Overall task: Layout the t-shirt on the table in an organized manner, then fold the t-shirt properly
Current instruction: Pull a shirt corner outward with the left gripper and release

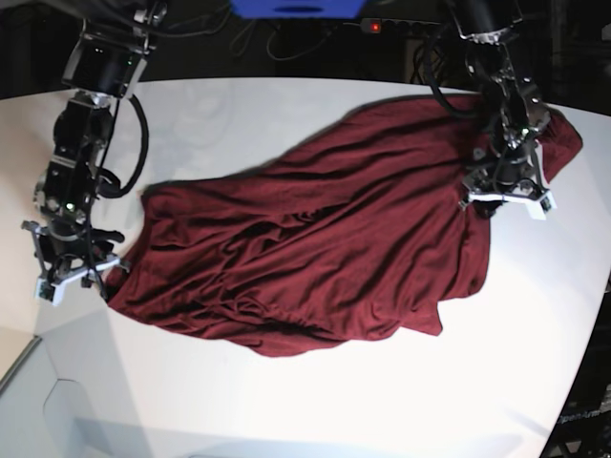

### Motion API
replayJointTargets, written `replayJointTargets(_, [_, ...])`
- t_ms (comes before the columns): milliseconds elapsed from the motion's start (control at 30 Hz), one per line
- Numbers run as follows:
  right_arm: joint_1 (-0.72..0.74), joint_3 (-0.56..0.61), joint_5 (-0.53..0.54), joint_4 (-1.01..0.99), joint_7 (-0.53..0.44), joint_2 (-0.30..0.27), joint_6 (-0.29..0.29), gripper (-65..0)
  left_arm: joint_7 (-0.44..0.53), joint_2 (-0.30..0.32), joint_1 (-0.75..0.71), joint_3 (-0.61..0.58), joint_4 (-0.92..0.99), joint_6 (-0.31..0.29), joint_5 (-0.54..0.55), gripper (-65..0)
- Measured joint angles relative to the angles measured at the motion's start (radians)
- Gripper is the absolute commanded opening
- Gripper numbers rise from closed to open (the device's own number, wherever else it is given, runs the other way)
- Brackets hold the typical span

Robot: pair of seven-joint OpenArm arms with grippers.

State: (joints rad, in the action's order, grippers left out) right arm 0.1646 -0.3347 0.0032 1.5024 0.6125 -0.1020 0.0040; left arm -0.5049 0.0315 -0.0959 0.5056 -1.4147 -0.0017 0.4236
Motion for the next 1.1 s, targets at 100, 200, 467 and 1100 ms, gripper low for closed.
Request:
replayJointTargets(100, [0.0,0.002,0.001,0.0,0.001,0.0,0.0,-38.0,0.009,0.006,0.007,0.001,0.02,-0.002,0.0,-49.6])
replayJointTargets(200, [0.0,0.002,0.001,0.0,-0.003,0.0,0.0,-38.0,-0.008,0.022,0.001,0.005,0.019,-0.003,0.006,-63.8])
replayJointTargets(467, [0.003,0.006,0.001,0.0,-0.004,0.0,0.0,-38.0,-0.031,0.04,0.006,0.222,-0.121,0.002,0.003,-64.8])
replayJointTargets(1100, [-0.023,0.016,0.003,0.003,0.006,0.003,0.0,-37.5,-0.045,0.102,0.024,0.264,-0.029,0.002,0.008,-43.4])
